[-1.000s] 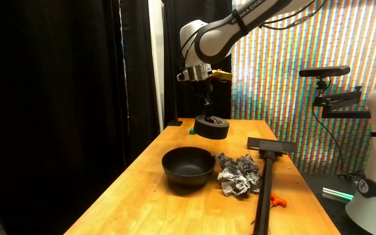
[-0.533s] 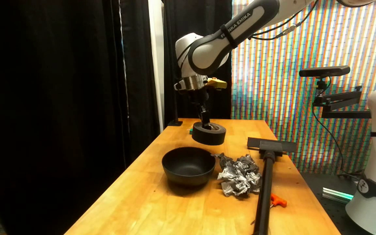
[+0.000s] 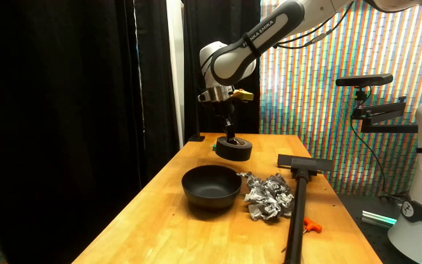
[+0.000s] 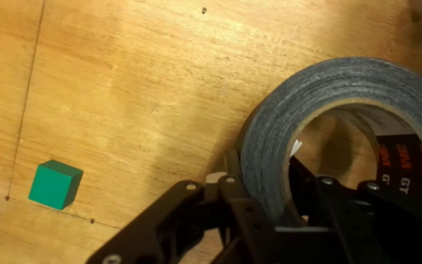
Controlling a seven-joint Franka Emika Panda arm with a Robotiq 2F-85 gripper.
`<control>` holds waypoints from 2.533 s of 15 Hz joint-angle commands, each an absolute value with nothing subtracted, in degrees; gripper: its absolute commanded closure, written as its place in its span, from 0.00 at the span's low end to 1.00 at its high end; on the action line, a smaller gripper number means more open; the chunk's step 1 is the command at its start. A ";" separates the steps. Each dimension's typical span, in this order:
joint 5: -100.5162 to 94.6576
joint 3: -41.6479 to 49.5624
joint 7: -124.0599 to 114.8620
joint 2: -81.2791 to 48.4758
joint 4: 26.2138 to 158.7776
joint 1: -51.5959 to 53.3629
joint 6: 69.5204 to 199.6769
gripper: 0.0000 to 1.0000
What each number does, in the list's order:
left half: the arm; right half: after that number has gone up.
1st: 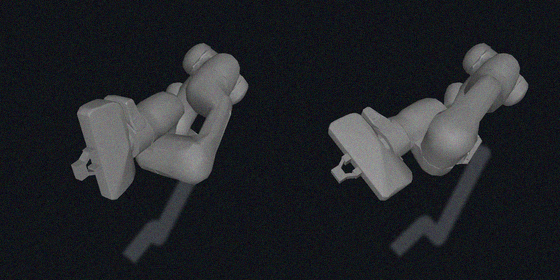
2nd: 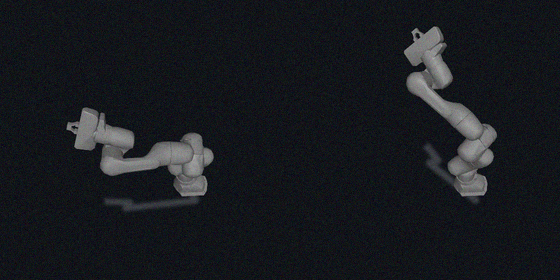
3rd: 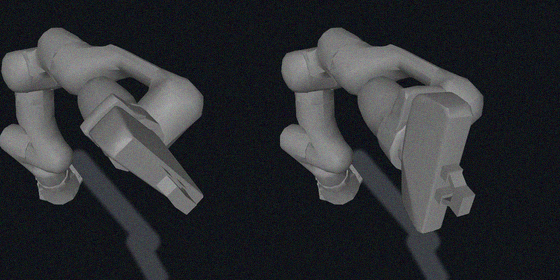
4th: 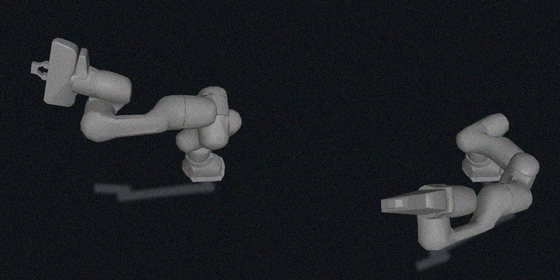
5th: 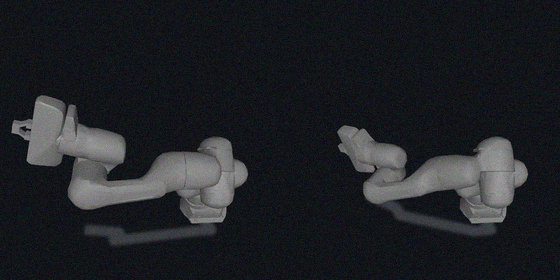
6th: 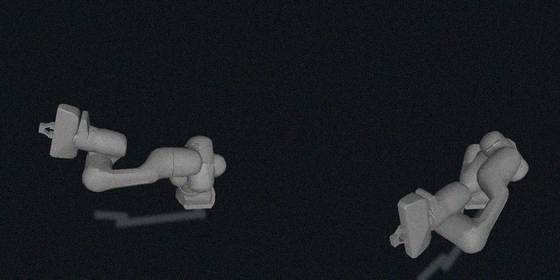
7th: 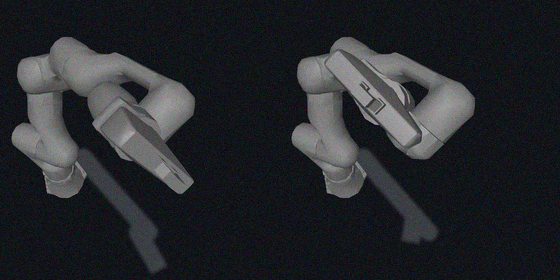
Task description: Move the seal tape
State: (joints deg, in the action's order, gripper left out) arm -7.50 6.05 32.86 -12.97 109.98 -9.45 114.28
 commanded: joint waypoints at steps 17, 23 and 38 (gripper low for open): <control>-6.53 5.40 34.41 -23.00 101.41 -12.54 113.63 0.92; -7.04 5.28 34.23 -25.19 98.83 -13.03 113.49 0.92; -7.76 5.33 33.15 -26.06 100.07 -12.84 114.81 0.67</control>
State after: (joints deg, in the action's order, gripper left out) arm -7.45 6.00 33.34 -26.06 100.19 -12.25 114.96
